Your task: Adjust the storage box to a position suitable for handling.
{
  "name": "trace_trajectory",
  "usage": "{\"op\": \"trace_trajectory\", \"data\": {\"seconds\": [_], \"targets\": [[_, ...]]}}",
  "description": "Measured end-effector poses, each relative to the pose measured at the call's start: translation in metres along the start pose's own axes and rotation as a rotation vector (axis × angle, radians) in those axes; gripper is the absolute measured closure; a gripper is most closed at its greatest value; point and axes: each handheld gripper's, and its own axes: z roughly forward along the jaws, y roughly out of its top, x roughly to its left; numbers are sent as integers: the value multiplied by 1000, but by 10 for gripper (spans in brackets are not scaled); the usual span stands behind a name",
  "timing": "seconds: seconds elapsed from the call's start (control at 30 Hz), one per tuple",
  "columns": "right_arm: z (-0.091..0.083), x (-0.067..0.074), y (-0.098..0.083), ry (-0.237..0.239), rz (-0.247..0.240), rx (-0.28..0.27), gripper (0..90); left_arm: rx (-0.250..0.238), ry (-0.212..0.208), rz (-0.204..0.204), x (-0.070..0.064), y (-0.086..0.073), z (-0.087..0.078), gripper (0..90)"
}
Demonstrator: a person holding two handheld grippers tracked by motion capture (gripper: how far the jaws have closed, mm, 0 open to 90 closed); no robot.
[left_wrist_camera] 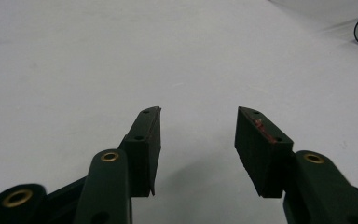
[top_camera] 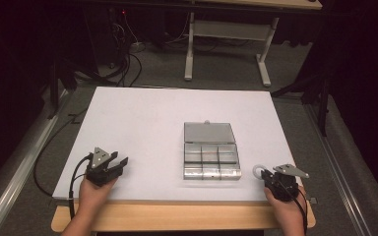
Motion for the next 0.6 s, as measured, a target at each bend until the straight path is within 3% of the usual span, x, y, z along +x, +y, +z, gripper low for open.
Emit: {"op": "trace_trajectory", "data": {"seconds": [0.13,0.3,0.5,0.6], "targets": [[2,1,3,1,-10,36,824,8,34,63,-1,6,6,502],[2,1,7,6,-11,55,819,35,15,45,1,7,13,484],[-1,2,10,9,-30,81,808,38,18,72,-2,6,13,470],[0,-3,10,21,-4,100,807,17,27,74,-3,5,11,462]]}}
